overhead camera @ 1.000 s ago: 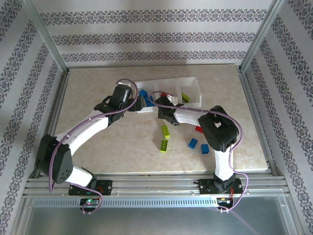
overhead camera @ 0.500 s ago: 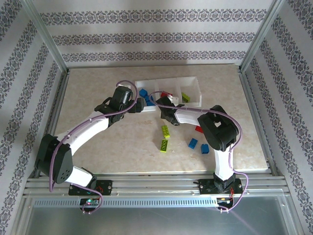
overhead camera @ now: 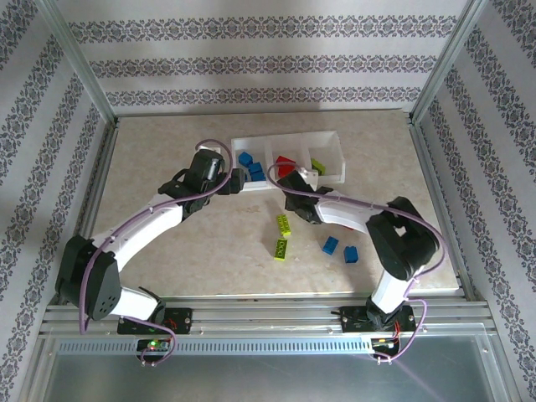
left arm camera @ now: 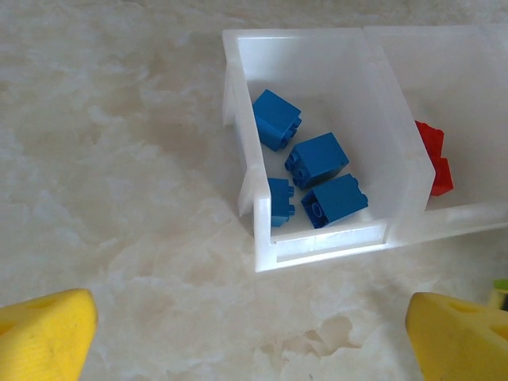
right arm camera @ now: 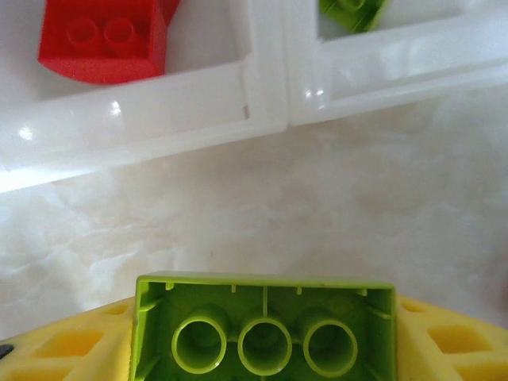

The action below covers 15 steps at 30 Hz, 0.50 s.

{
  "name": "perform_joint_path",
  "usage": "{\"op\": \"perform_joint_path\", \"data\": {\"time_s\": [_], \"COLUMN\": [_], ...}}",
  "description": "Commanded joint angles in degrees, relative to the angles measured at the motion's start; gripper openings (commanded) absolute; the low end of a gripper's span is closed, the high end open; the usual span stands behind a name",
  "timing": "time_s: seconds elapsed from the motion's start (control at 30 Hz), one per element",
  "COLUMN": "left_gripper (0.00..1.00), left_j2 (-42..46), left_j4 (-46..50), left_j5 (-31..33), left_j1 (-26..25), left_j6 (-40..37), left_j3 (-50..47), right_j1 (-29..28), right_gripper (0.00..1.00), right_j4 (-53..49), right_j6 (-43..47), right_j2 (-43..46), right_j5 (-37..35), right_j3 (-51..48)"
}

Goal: Sort the legos into containers by color
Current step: Pick up the lego from the center of the table, then place the lego in the container.

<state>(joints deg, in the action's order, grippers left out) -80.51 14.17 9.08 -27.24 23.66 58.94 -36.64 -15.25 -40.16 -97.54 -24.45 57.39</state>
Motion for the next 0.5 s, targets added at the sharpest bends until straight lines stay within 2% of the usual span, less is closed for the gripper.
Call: {"op": "perform_joint_path", "data": {"time_s": [0.0, 0.23, 0.47], "left_gripper": [1.0, 1.0, 1.0], "left_j2": [2.7, 4.0, 4.4], "left_j4": [0.2, 0.6, 0.9], "left_j5": [1.7, 2.0, 2.0], "left_j1": [0.9, 0.9, 0.9], "left_j6": [1.4, 2.2, 2.4], "left_j3": [-0.8, -1.5, -1.6], "right_j1": [0.2, 5.2, 11.7], "right_gripper": [0.49, 0.49, 0.49], "right_j4": [-2.2, -2.8, -2.2], "right_j6": [1.6, 6.0, 10.0], "right_j2": [5.2, 10.0, 7.8], "right_j5": [-3.5, -3.3, -0.5], "right_j3": [-0.4, 2.0, 5.8]}}
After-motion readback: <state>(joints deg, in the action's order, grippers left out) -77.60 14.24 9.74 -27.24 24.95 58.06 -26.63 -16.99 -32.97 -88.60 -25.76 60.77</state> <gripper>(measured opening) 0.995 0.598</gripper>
